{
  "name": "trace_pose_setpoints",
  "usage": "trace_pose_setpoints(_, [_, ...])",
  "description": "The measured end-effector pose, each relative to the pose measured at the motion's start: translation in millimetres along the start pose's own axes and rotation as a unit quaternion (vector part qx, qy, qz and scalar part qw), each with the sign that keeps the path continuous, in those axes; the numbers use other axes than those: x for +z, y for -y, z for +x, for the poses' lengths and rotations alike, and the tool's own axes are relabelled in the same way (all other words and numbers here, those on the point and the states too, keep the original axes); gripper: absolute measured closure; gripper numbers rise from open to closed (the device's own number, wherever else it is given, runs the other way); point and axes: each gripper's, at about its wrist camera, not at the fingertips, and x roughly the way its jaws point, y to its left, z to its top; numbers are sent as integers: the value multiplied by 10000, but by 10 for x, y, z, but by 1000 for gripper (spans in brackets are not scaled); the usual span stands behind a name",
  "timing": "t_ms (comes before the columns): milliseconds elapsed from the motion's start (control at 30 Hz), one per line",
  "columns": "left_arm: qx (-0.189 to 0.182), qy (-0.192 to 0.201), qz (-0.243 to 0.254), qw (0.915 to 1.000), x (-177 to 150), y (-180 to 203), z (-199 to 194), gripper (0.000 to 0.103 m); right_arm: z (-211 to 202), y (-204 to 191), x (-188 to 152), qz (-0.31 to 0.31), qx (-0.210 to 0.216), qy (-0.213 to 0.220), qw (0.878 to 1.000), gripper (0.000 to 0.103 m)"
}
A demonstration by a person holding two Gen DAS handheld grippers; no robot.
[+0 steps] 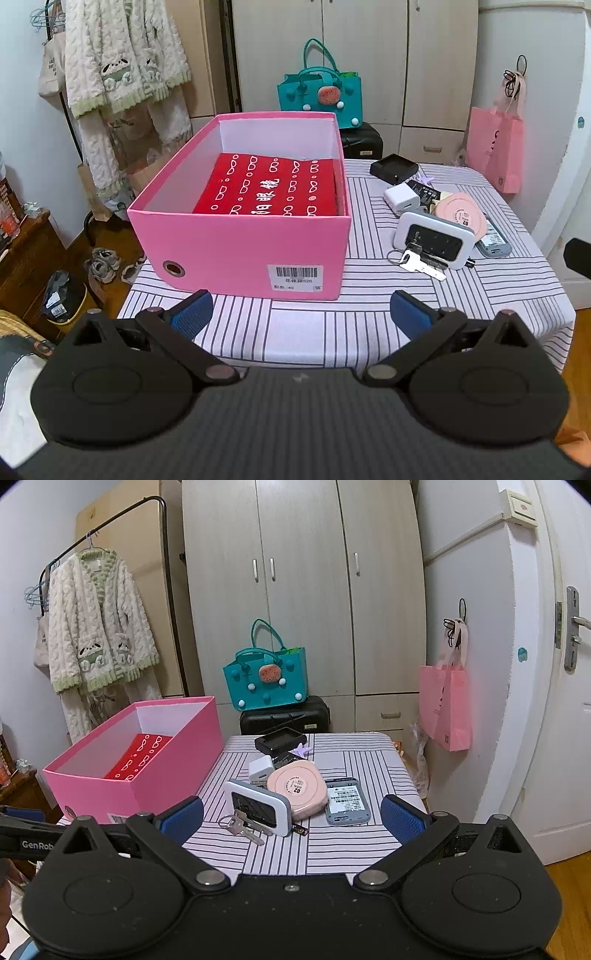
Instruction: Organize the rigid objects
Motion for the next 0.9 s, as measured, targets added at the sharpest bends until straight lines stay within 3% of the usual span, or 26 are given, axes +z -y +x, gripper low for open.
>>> trace_pose_setpoints(900, [-19,63,-41,10000,-8,-8,16,0,9,-3,-31,-59,17,83,9999,0])
